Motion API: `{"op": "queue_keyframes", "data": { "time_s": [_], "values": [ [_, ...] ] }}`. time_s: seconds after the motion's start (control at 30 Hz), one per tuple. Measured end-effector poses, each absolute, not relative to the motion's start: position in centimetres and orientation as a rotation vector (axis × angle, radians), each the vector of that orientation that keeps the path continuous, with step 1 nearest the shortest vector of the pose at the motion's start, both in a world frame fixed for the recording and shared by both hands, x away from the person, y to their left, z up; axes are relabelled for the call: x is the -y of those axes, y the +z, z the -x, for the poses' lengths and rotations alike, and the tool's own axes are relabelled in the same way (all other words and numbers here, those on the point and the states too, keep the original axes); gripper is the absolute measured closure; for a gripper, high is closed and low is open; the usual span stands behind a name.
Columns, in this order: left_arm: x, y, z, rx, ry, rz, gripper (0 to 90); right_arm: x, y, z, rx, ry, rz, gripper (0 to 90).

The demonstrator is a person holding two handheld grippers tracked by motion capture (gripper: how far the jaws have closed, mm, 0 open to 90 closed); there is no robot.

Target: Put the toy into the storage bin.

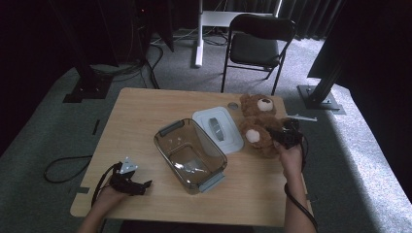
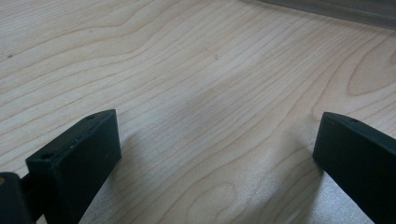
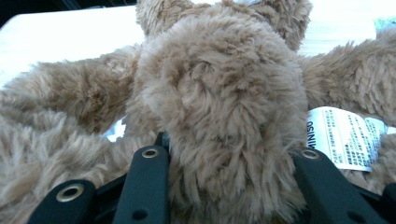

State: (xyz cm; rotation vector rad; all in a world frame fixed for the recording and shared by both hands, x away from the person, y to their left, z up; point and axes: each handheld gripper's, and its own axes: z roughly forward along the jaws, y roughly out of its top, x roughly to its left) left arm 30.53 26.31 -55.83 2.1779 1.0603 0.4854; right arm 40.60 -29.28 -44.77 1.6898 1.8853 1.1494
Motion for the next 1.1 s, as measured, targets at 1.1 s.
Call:
{"op": "queue_keyframes", "data": {
  "time_s": [1.1],
  "values": [
    [-26.3, -55.8, -30.5, -1.058, 0.486, -2.180, 1.4, 19.3, -36.8, -33.7, -2.059, 1.372, -1.207, 62.9]
  ]
}}
